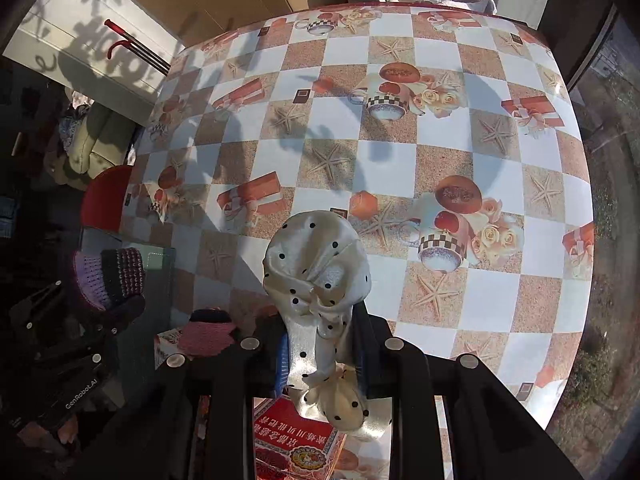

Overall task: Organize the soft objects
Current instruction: 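Lift and carry the knit hat and scrunchie over the white box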

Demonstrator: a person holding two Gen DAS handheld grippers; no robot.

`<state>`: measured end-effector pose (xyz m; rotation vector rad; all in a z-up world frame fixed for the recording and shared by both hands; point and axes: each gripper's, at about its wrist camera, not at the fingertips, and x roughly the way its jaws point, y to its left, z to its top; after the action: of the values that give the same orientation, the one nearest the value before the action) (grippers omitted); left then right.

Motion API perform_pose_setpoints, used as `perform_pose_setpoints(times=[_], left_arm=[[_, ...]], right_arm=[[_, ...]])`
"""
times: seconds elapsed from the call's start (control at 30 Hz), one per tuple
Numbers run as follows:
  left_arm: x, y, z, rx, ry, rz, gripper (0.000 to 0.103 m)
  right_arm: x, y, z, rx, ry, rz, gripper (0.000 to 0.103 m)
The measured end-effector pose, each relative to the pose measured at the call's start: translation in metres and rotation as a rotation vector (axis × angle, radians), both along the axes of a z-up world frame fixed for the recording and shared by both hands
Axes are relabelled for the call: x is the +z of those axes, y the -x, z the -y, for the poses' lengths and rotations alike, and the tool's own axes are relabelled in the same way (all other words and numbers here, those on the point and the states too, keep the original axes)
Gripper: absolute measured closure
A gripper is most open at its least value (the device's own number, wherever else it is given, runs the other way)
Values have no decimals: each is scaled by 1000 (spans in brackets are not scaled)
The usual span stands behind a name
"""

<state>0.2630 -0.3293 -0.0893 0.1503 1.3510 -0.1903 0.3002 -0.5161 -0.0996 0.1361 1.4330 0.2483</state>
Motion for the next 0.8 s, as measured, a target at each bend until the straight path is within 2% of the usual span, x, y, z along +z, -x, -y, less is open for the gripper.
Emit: perform_pose_setpoints(times=[0.2,0.37,0.57,0.7,0.8], left_arm=[[32,43,-44,48,8,73,63],[50,80,-100,131,5,124,63],[63,131,-170,232,4,121,63],[62,158,-195,238,-46,111,63],[61,170,-210,308,-55,137,63]], right_arm=[[42,40,-61,91,-46,45,76],[63,65,-130,194,-96,90,76],[65,94,-221,320,-131,95,76],[63,113,-279,436,-132,81,76],[60,124,-315,503,-125,77,76]])
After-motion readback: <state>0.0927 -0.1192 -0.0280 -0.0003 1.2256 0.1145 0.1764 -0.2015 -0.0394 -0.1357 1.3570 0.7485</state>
